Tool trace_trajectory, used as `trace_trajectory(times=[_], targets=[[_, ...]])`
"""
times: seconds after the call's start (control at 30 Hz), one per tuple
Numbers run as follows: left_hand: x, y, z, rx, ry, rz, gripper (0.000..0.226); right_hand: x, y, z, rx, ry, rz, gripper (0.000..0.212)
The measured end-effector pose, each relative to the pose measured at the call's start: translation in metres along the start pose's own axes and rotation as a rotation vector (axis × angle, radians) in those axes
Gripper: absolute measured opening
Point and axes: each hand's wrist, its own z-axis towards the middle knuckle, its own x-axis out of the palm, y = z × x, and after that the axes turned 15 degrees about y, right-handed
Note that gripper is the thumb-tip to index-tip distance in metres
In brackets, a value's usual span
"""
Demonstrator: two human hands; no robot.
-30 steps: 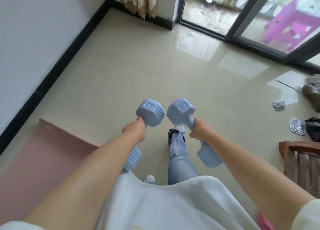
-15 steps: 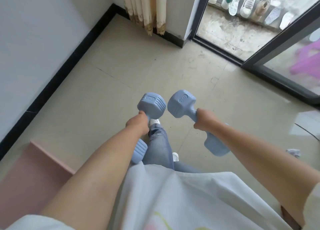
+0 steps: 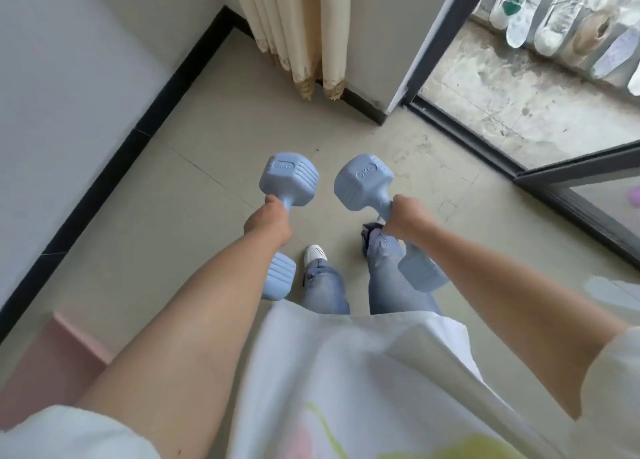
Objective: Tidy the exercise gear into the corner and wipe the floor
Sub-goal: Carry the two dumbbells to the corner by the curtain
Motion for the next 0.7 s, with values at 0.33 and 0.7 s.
trace_trajectory(times=[0.33,0.7], targets=[[-0.030,-0.082,0.155,-0.126,0.035,-0.218,0.036,-0.091,0.013,0.197,-0.061,-0.014,-0.006,0.021],[0.039,-0.108,0.450,-0.164,-0.051,-0.594,0.027,-0.053,0.019,0.495,-0.080,-0.040,-0.116,0.030]])
